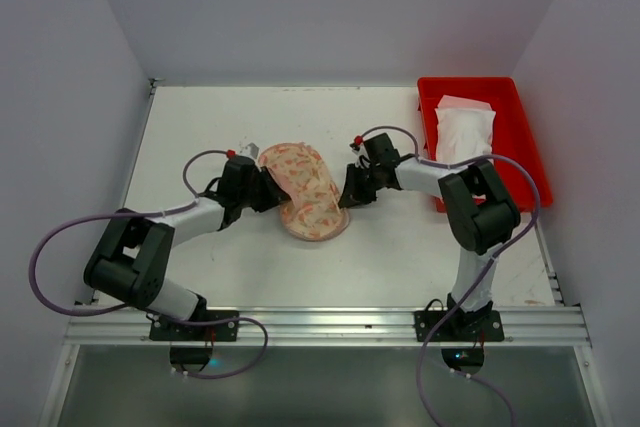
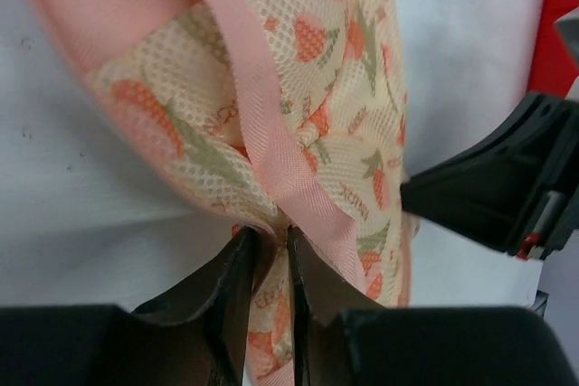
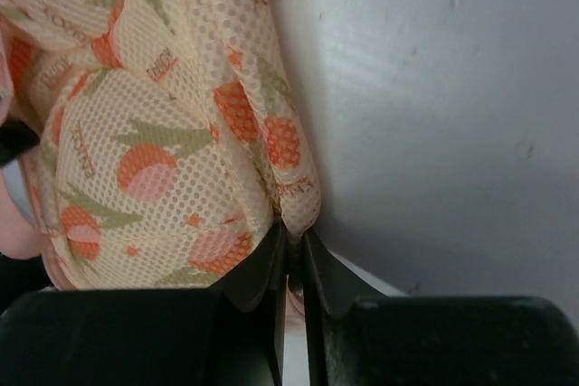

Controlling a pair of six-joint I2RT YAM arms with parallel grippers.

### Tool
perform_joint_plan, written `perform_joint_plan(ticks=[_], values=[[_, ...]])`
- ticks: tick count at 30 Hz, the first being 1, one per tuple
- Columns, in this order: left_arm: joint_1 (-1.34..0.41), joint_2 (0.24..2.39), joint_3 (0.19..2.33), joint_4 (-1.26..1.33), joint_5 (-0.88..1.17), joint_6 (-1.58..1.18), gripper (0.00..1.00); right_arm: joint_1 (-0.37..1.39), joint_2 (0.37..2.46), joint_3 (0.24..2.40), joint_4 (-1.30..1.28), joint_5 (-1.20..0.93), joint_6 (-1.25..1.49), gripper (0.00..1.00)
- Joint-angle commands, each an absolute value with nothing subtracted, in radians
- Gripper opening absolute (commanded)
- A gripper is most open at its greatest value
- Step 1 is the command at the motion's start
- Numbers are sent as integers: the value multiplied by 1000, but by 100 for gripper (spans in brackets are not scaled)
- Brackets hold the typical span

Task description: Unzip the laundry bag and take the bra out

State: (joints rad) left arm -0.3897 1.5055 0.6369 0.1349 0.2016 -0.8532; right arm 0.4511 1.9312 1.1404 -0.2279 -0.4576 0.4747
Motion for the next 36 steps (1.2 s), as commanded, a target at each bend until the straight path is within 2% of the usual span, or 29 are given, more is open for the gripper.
perform_joint_plan(ticks=[1, 3, 4, 5, 6, 8, 10, 15, 17, 20, 26, 29, 36], values=[[-402, 1469, 661, 186, 235, -844, 24, 498, 1826, 1066, -167, -578, 581, 13], [-405, 1482, 646, 187, 232, -844, 24, 500, 1786, 1007, -121, -575, 623, 23], [-405, 1485, 638, 178, 226, -838, 25, 502, 1740, 987, -114, -542, 633, 34], [-405, 1486, 629, 164, 212, -831, 27, 502, 1714, 971, -112, -511, 640, 38], [-403, 1486, 627, 125, 190, -822, 30, 502, 1688, 951, -118, -480, 638, 41], [-403, 1459, 618, 88, 164, -804, 35, 502, 1606, 943, -161, -390, 615, 55], [-403, 1406, 615, 37, 124, -789, 48, 500, 1521, 946, -192, -320, 585, 70], [-403, 1281, 663, -136, 9, -740, 72, 499, 1347, 1003, -336, -145, 525, 88], [-403, 1235, 701, -179, 5, -724, 77, 495, 1275, 1028, -409, -45, 496, 94], [-402, 1160, 768, -291, -50, -690, 87, 488, 1156, 1055, -471, 81, 465, 99], [-402, 945, 903, -480, -213, -629, 100, 488, 856, 1057, -540, 293, 408, 99], [-402, 836, 977, -593, -352, -583, 100, 486, 671, 1046, -558, 363, 371, 99], [-402, 600, 1037, -681, -494, -465, 100, 488, 336, 970, -541, 417, 255, 99]])
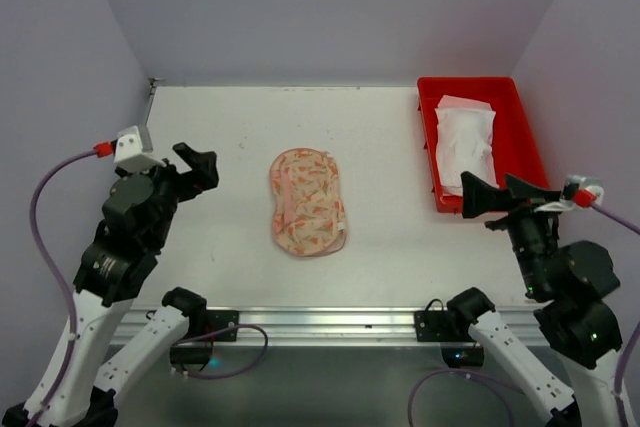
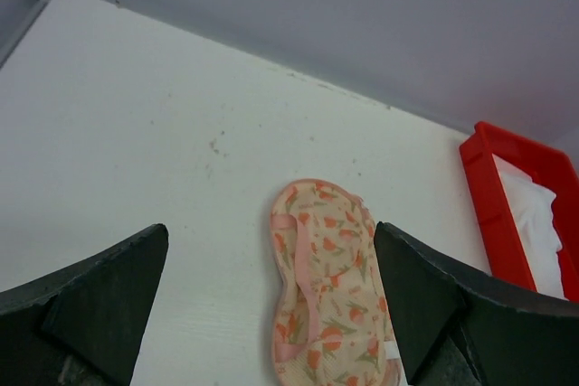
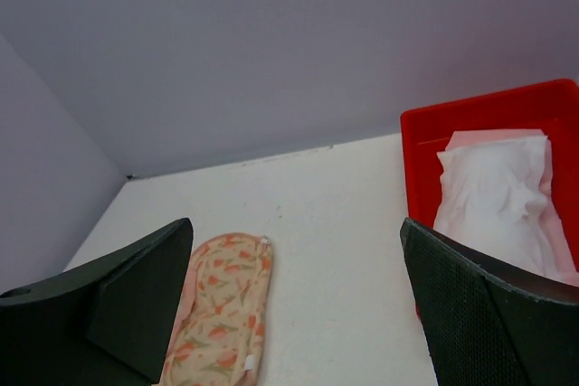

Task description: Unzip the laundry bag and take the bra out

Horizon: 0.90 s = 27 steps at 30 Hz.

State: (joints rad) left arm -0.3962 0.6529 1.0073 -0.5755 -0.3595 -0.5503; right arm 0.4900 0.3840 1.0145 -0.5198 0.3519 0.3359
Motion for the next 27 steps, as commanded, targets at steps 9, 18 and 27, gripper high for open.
perform_joint_plan(ticks=[9, 18, 27], values=[[-402, 394, 1032, -739, -626, -443, 100, 486, 97, 897, -575, 440, 196, 99], [-402, 310, 1039, -770, -673, -462, 100, 486, 28, 897, -592, 416, 169, 99], [-403, 275, 1019, -782, -669, -471, 100, 486, 25, 914, -592, 410, 150, 99]])
